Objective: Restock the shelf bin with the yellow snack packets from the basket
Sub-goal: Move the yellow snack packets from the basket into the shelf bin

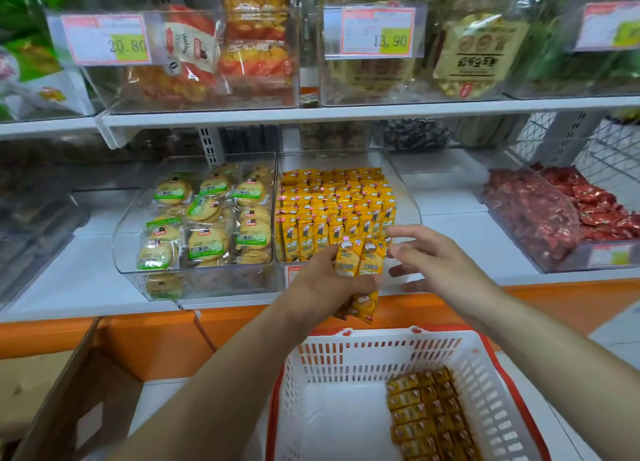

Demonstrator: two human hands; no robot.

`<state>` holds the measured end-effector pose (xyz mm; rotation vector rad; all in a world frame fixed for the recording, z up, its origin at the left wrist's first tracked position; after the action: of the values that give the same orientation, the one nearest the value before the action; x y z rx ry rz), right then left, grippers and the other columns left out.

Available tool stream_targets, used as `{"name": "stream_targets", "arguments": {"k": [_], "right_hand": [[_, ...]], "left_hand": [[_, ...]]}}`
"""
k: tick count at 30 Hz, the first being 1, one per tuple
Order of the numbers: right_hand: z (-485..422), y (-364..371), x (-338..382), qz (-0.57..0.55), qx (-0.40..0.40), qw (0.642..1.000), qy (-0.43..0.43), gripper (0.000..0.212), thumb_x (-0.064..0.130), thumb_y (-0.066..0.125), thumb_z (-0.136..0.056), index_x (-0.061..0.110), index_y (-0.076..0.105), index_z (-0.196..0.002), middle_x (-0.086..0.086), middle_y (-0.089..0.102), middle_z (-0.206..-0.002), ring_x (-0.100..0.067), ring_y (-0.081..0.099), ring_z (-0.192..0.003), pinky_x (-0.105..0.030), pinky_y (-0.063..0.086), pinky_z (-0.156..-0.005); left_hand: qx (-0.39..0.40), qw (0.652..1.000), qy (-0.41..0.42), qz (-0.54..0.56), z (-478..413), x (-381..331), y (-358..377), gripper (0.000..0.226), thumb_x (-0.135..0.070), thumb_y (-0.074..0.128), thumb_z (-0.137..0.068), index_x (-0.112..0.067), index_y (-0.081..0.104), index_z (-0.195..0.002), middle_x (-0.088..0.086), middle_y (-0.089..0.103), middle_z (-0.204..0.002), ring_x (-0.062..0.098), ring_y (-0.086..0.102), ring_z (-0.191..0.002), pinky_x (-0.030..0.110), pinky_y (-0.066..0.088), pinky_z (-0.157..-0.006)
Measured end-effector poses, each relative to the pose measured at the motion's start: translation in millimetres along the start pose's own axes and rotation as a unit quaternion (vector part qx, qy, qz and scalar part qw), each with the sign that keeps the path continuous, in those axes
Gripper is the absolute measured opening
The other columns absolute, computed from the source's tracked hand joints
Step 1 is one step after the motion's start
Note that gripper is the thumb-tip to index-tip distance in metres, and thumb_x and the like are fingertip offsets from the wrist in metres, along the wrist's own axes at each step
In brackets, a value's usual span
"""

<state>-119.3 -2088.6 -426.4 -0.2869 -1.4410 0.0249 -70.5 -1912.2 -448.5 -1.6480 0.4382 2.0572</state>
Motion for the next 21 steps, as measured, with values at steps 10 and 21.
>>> {"name": "stream_targets", "arguments": {"k": [10, 21], "right_hand": [[12.8, -29.5, -1.1, 0.041, 0.104, 0.994, 0.022, 0.024, 0.018, 0.070, -0.091, 0.021, 0.069, -0.114, -0.001, 0.066, -0.090, -0.012, 0.065, -0.068, -0.026, 0.051, -0.061], [6.0, -52.8, -6.7, -0.154, 0.030, 0.987, 0.037, 0.013, 0.009, 0.075, -0.080, 0.009, 0.064, -0.088, -0.013, 0.061, -0.085, -0.021, 0.067, -0.074, -0.031, 0.060, -0.070]], "left_hand": [[0.082, 0.996, -0.002, -0.017, 12.0, 2.3, 25.6, 0.030, -0.031, 0.079, -0.082, -0.036, 0.069, -0.110, 0.009, 0.077, -0.111, 0.039, 0.072, -0.104, 0.067, 0.050, -0.097], [-0.048, 0.990, -0.006, 0.130, -1.8, 1.0, 19.4, 0.039, -0.019, 0.067, -0.096, -0.012, 0.049, -0.130, 0.008, 0.078, -0.103, 0.029, 0.077, -0.090, 0.032, 0.060, -0.061]]}}
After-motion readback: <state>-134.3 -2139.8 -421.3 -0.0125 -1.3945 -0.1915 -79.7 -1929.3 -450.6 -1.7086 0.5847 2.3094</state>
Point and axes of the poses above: each hand's wrist, its own z-axis away from the middle knuckle, its own y-axis out of the palm, x = y × z, the point moved 2 cm from there along -z, towards the middle knuckle
